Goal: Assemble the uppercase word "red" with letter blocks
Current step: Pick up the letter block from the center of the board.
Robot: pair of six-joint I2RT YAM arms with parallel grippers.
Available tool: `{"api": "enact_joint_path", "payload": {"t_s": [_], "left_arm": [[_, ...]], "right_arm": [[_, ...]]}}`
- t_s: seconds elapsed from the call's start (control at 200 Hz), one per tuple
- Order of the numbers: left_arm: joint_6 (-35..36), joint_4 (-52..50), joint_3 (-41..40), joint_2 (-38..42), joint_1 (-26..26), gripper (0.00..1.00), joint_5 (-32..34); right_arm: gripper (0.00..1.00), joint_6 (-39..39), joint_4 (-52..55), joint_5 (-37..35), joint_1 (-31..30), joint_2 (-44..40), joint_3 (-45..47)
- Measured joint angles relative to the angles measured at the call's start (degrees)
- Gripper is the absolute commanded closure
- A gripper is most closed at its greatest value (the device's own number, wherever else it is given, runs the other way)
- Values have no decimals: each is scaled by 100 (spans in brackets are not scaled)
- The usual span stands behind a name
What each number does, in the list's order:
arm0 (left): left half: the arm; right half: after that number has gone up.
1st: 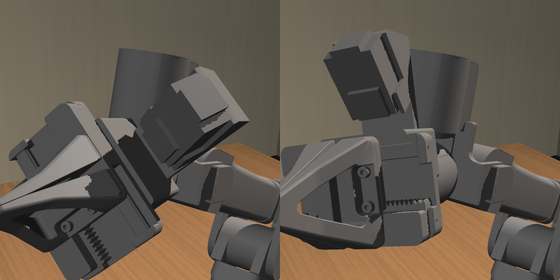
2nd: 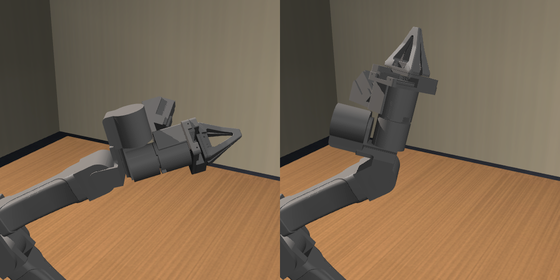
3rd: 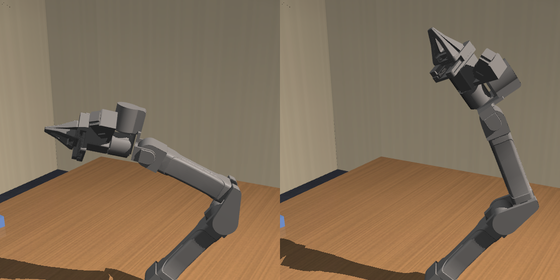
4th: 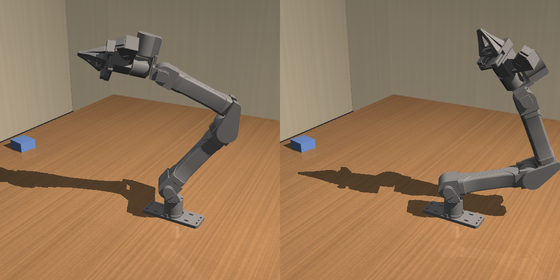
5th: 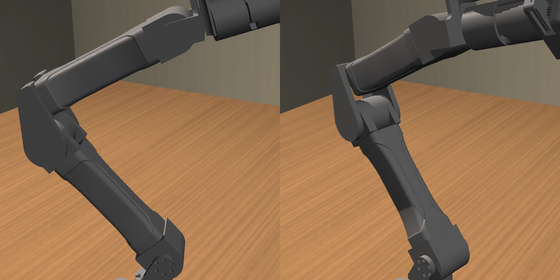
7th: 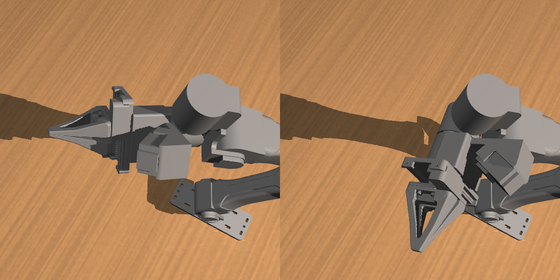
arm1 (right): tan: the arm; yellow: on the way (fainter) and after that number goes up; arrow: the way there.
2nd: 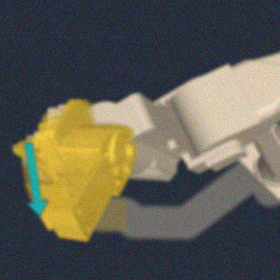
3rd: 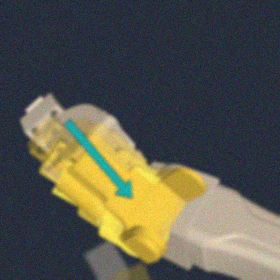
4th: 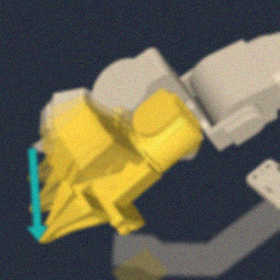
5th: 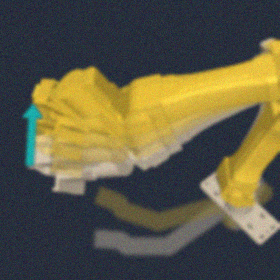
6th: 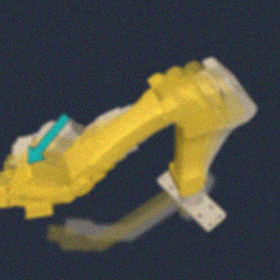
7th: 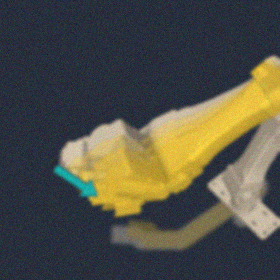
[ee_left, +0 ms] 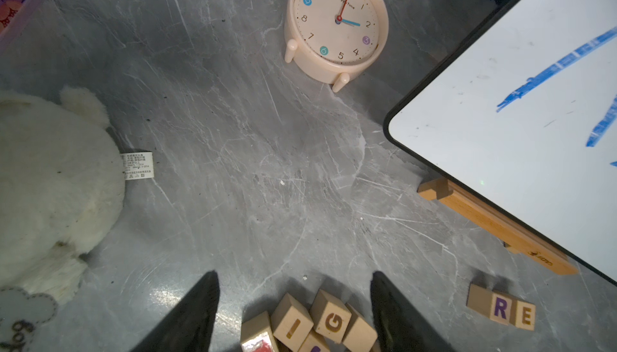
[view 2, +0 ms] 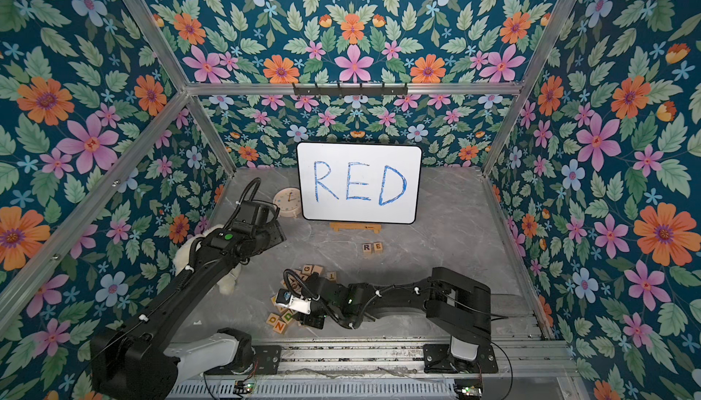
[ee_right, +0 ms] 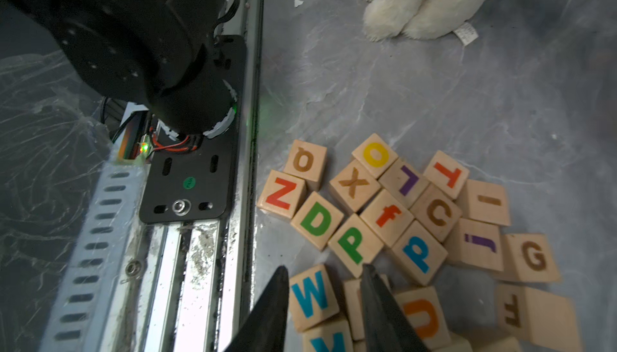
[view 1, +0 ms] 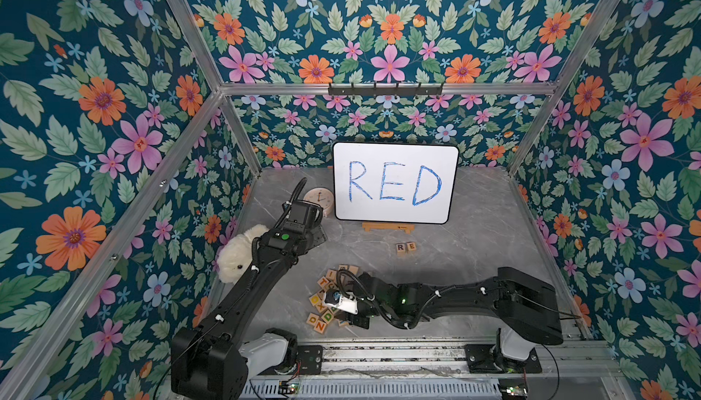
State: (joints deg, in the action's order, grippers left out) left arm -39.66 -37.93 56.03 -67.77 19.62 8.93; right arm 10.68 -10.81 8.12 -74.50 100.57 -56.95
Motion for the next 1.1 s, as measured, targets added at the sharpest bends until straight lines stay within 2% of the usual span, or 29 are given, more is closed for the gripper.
{"api": "enact_joint_path", "payload": {"t_s": [0.19, 0.32, 0.84, 1.1], "left_arm": [[61, -31, 15, -70, -26, 27, 7], [81, -46, 15, -103, -39, 26, 4], [55, -249, 2, 59, -59, 27, 20], [-50, -297, -17, 107, -61, 27, 4]], "right_arm": [[72, -11, -83, 66, -68, 116, -46], [74, -175, 35, 92, -61, 273, -227], [71, -837, 953, 160, -170, 767, -986], [71, -916, 1357, -455, -409, 1051, -1316]]}}
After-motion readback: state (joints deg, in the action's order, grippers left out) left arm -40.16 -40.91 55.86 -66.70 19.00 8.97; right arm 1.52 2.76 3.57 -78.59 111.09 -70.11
